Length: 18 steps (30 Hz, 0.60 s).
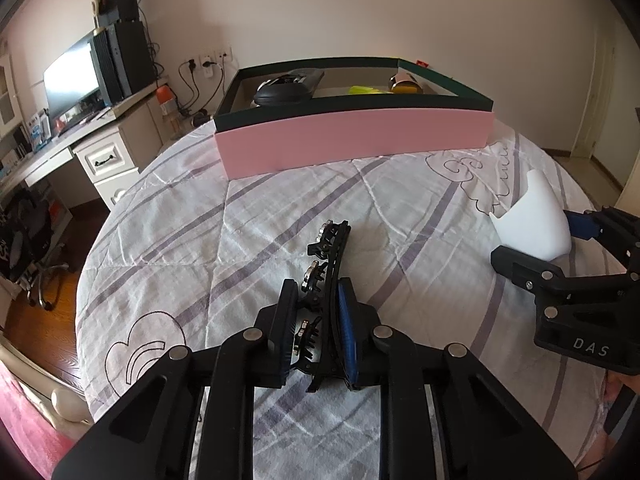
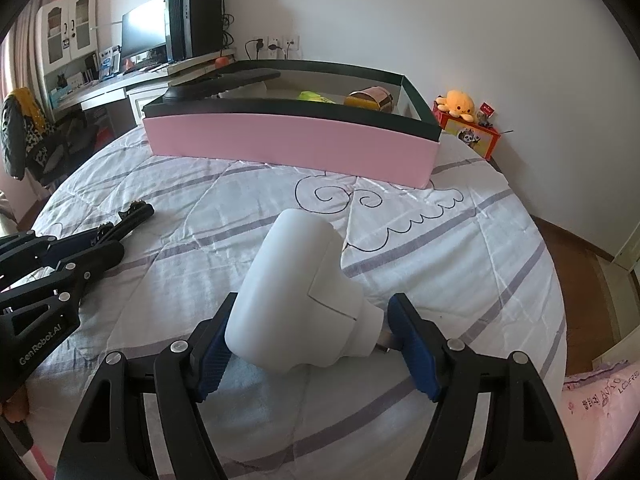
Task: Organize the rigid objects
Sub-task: 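Close the left tool on the black hair clip while the right tool holds the charger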
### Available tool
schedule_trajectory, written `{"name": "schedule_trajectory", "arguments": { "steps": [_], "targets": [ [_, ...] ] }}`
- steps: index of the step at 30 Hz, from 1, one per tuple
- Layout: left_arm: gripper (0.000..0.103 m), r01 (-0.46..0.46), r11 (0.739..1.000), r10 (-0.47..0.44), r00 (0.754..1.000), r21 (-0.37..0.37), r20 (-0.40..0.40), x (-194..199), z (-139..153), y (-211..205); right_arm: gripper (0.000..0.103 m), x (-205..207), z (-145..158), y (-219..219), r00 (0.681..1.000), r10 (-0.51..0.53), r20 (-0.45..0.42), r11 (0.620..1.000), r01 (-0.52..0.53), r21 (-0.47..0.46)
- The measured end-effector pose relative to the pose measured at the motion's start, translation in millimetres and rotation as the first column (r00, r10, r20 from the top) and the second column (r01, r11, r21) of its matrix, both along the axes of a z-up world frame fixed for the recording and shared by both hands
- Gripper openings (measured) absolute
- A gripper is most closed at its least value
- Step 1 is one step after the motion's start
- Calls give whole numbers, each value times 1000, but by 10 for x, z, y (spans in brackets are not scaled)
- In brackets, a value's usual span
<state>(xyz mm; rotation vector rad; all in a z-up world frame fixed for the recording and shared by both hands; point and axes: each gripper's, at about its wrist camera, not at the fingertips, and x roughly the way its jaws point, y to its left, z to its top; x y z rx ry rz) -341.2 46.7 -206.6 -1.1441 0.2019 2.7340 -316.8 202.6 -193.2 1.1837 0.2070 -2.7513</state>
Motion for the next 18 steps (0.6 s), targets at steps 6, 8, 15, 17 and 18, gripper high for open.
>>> {"name": "schedule_trajectory", "arguments": {
  "steps": [6, 8, 15, 17, 18],
  "targets": [
    [19, 8, 1000, -8, 1000, -4, -7, 52, 35, -16, 75, 21, 34, 33, 1000, 0, -16, 1000, -1, -29],
    [19, 9, 1000, -9, 1000, -1, -16, 82, 76, -43, 75, 38, 59, 56, 1000, -9, -21, 999, 8, -48],
    [19, -1, 1000, 2, 997, 12, -72, 201, 296, -163, 75, 173, 193, -4, 999, 21, -38, 993, -25, -119],
    [19, 0, 999, 3, 996, 38, -87, 240, 379, -217, 75, 209, 245, -38, 998, 36, -47, 990, -41, -132],
    [19, 4, 999, 0, 996, 43, -90, 246, 403, -228, 75, 230, 277, -51, 998, 40, -56, 989, -47, -138]
  ]
}}
